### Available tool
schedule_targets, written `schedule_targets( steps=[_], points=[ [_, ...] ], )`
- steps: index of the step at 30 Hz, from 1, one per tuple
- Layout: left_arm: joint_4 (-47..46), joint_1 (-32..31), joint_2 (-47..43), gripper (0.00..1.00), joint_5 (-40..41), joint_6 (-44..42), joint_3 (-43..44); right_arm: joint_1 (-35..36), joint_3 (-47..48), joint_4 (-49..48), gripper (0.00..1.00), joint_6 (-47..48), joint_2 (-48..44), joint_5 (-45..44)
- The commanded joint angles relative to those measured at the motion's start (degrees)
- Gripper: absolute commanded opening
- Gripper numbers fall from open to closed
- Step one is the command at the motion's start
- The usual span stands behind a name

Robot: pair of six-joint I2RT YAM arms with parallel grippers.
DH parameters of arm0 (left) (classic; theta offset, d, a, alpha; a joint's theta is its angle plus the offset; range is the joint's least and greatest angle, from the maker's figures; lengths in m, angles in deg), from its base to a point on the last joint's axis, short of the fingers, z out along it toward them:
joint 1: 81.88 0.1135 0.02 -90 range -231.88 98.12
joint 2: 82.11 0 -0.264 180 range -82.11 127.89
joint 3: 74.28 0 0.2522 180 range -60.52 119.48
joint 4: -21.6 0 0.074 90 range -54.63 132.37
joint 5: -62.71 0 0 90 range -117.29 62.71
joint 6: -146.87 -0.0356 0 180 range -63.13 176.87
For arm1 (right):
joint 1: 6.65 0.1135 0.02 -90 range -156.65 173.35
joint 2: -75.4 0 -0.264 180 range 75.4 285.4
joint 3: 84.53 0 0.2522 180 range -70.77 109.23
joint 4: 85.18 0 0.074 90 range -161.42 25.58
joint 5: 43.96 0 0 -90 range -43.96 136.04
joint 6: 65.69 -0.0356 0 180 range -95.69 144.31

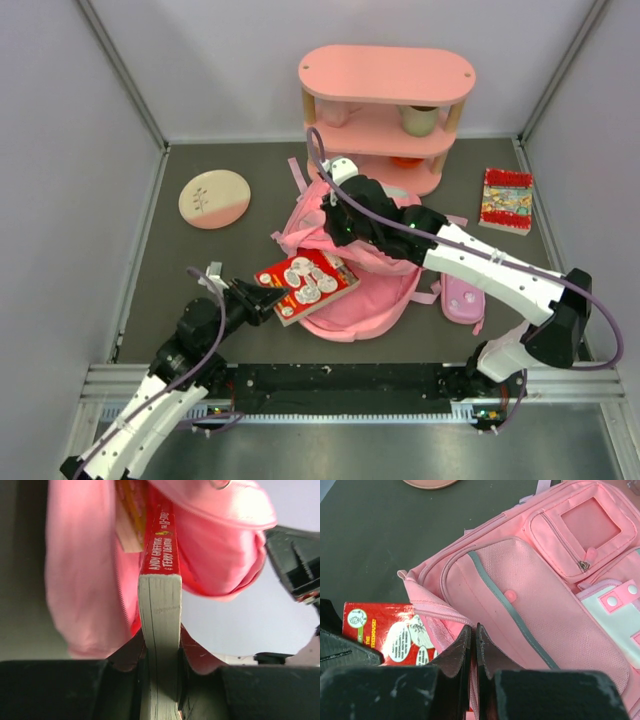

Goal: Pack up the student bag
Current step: Place the book in the student bag.

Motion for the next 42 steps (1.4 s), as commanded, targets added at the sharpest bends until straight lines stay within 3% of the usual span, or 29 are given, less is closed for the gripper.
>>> schedule_targets(
  steps=[1,5,9,15,21,24,33,42],
  points=[
    [-26.3,-0.1,8.1,0.0,2.7,3.9,-0.3,-1.5,-0.1,-5.0,0.0,-1.5,-3.7,-1.6],
    [-35.6,-0.3,18.4,0.0,2.5,4.5,-0.2,-1.6,-1.1,-5.7,0.0,-2.3,-4.1,-0.7],
    [-37.9,-2.4,22.5,0.0,6.8,4.5,0.5,-1.2,-1.7,-6.8,0.0,-3.4,-4.7,0.0],
    [-44.0,-12.7,29.0,0.0,25.1,3.4,1.4,0.1,-2.3,-8.9,0.0,-5.5,-4.9,0.2],
    [-56.7,-24.7,43.4,0.0,40.3,3.3,3.0,0.7,-1.4,-9.1,0.0,-6.3,-4.8,-0.7],
    [-63.4,-27.2,50.4,0.0,45.6,2.5,4.5,1.0,-0.6,-8.8,0.0,-6.0,-4.8,-1.3],
    [-75.8,-27.9,65.3,0.0,47.0,4.5,7.8,0.3,3.4,1.1,0.0,1.6,-6.0,-6.5],
    [-81.7,-27.9,75.0,0.0,52.5,3.7,10.5,-1.0,12.5,11.5,0.0,4.5,-2.8,-1.6]
  ],
)
